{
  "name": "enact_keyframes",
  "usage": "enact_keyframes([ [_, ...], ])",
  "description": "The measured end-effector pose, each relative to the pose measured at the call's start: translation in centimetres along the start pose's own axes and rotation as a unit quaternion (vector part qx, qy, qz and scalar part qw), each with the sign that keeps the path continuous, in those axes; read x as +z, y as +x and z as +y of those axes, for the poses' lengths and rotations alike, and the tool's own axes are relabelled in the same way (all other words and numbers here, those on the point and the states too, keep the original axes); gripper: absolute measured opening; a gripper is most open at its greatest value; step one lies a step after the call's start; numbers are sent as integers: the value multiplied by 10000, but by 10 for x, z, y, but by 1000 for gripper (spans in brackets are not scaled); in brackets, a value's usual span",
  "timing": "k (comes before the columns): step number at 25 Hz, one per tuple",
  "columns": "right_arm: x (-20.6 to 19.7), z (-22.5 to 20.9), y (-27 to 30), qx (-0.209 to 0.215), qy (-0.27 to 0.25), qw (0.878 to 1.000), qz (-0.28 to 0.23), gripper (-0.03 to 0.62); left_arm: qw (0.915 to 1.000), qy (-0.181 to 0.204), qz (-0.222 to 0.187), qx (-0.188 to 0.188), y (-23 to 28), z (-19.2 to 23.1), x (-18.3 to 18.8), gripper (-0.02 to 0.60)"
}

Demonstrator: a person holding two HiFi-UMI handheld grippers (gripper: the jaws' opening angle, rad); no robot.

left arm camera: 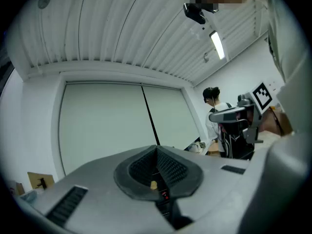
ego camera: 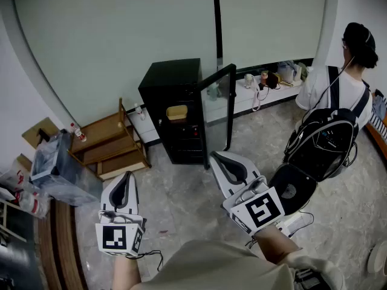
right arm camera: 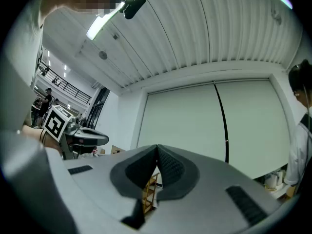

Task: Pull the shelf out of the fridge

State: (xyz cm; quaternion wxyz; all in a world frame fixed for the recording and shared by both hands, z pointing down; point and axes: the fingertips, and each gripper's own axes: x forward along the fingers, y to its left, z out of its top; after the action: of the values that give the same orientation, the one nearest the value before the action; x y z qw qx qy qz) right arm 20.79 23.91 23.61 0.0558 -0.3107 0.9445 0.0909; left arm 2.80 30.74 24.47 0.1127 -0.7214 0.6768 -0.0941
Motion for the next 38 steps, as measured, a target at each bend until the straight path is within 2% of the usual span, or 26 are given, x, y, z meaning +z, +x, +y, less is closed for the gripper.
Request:
enact_keyframes([
  [20,-37,-42,-35,350,327,9984,313,-3,9994,137,313,13,32,-72,-12,6],
  [30,-51,-48,-25,352,327,9982,345,-3,9996,49,260,-78,47,-74,-19,6],
  [38,-71,-50,19,287,239,9984,428,-3,9998,-36,68,-195,79,-47,-37,6],
])
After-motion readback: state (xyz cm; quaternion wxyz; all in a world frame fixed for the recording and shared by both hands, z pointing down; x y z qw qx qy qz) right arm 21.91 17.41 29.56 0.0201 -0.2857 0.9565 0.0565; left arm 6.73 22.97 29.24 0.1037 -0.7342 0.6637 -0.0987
